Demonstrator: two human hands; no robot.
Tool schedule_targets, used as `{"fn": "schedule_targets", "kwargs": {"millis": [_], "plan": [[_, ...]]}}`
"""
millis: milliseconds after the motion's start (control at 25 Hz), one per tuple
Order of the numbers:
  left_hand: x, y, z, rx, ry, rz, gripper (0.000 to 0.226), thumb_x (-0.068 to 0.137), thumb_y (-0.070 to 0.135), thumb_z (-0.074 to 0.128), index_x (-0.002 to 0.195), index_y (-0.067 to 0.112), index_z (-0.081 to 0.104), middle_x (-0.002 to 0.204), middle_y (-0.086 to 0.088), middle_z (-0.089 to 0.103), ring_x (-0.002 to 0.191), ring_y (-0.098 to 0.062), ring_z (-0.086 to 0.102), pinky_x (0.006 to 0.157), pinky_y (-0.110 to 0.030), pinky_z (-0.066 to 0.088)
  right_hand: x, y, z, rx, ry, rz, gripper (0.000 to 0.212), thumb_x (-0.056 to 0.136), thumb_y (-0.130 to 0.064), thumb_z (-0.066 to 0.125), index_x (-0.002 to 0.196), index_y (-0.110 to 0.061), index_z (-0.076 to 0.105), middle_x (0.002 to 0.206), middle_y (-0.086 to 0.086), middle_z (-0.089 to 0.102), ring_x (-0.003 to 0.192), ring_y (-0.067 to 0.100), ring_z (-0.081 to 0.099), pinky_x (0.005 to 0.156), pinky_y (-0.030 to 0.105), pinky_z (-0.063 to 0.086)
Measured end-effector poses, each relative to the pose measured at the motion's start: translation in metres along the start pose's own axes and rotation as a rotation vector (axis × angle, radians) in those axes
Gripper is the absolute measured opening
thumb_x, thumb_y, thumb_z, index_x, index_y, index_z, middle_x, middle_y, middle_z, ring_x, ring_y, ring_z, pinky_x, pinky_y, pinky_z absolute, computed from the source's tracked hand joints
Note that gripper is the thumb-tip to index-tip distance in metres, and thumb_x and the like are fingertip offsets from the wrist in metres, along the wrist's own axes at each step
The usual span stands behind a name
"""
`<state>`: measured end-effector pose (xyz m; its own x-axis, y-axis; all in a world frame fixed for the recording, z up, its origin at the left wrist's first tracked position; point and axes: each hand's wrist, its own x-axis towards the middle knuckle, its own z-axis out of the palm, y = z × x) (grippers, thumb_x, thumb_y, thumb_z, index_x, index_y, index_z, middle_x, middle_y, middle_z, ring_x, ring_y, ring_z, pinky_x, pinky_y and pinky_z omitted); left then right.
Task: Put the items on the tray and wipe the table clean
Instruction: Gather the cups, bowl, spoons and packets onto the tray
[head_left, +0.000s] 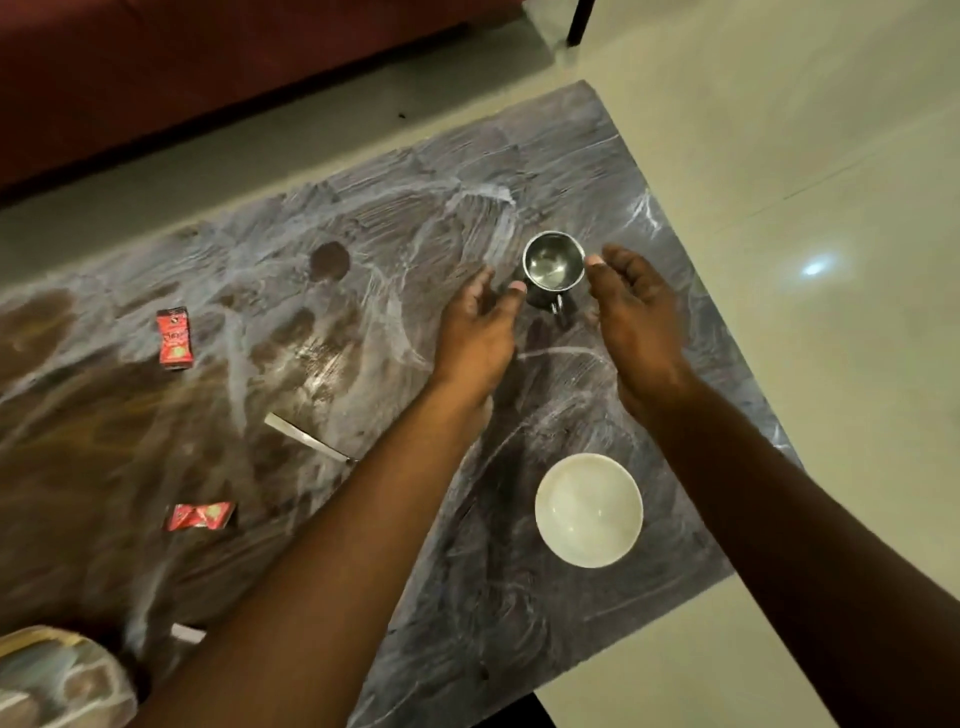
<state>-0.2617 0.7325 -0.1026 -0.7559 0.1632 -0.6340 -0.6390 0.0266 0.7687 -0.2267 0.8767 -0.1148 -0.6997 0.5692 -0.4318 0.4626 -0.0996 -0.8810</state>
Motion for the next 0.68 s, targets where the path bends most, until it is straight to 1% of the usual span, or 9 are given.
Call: {"fn": "schedule_targets", "kwargs": {"millis": [40,120,160,280,360,440,560,640,680], "plan": [[0.008,-0.001,0.009,-0.056,-0.018,-0.050,0.055,0.108,0.020,0.062,0.161,0.018,0.046,0.157,-0.015,0.058,0.144,-0.036,0.056,0.118,-0.052,0.048,0.009,0.002,0.002,0.005,-0.056,0.021,0.037,0.106,-0.032,0.064,0.141,-0.021,0.064,0.130,-0.004,0.074,0.116,0.009,0.071,0.105,0.037,0.058],[0.021,-0.002,0.020,-0.140,-0.071,-0.103,0.047,0.109,0.016,0.060,0.155,0.016,0.054,0.148,-0.015,0.067,0.136,-0.035,0.064,0.114,-0.054,0.052,0.020,0.004,0.006,0.000,-0.157,0.034,0.025,0.108,-0.030,0.059,0.130,-0.028,0.072,0.120,-0.005,0.080,0.113,0.012,0.075,0.104,0.042,0.060],[0.025,-0.002,0.023,-0.158,-0.083,-0.109,0.043,0.109,0.015,0.060,0.151,0.015,0.058,0.143,-0.014,0.070,0.131,-0.034,0.068,0.112,-0.056,0.054,0.021,0.005,0.008,-0.007,-0.176,0.026,0.024,0.109,-0.028,0.057,0.125,-0.029,0.075,0.116,-0.005,0.081,0.112,0.013,0.076,0.103,0.044,0.061],[0.028,-0.004,0.023,-0.170,-0.042,-0.083,0.041,0.109,0.009,0.059,0.150,0.011,0.060,0.144,-0.013,0.070,0.132,-0.031,0.067,0.114,-0.055,0.053,0.015,0.005,0.014,0.022,-0.150,0.031,0.025,0.111,-0.025,0.054,0.122,-0.027,0.076,0.114,-0.004,0.082,0.111,0.013,0.077,0.101,0.043,0.062],[0.024,-0.002,0.012,-0.186,0.005,-0.060,0.039,0.109,0.008,0.058,0.148,0.010,0.062,0.142,-0.013,0.071,0.132,-0.031,0.067,0.114,-0.055,0.052,0.002,0.002,0.021,0.051,-0.147,0.039,0.025,0.111,-0.024,0.054,0.124,-0.027,0.075,0.116,-0.004,0.082,0.112,0.013,0.077,0.099,0.039,0.063],[0.013,0.002,-0.010,-0.243,0.047,-0.044,0.037,0.109,0.009,0.058,0.146,0.012,0.065,0.138,-0.012,0.074,0.129,-0.029,0.070,0.112,-0.053,0.054,-0.016,-0.002,0.034,0.066,-0.159,0.025,0.028,0.112,-0.024,0.054,0.132,-0.023,0.073,0.121,-0.004,0.080,0.114,0.012,0.076,0.096,0.035,0.063],[-0.022,0.006,-0.059,-0.325,0.085,0.039,0.037,0.108,0.011,0.061,0.144,0.013,0.067,0.136,-0.007,0.076,0.126,-0.021,0.072,0.108,-0.039,0.058,-0.056,-0.010,0.063,0.080,-0.222,-0.033,0.029,0.110,-0.026,0.058,0.134,-0.020,0.073,0.122,-0.004,0.080,0.116,0.011,0.075,0.091,0.030,0.062],[-0.053,0.001,-0.108,-0.398,0.164,0.094,0.039,0.106,0.012,0.064,0.145,0.011,0.066,0.137,-0.007,0.076,0.127,-0.020,0.072,0.109,-0.038,0.058,-0.095,-0.011,0.095,0.077,-0.292,-0.055,0.029,0.108,-0.029,0.061,0.133,-0.021,0.074,0.122,-0.006,0.080,0.116,0.011,0.076,0.086,0.025,0.062],[-0.070,-0.005,-0.137,-0.445,0.210,0.117,0.040,0.105,0.013,0.066,0.145,0.009,0.065,0.137,-0.009,0.076,0.127,-0.022,0.072,0.110,-0.040,0.057,-0.118,-0.009,0.115,0.066,-0.336,-0.066,0.029,0.108,-0.030,0.062,0.133,-0.023,0.074,0.123,-0.006,0.080,0.116,0.012,0.075,0.086,0.026,0.062]]}}
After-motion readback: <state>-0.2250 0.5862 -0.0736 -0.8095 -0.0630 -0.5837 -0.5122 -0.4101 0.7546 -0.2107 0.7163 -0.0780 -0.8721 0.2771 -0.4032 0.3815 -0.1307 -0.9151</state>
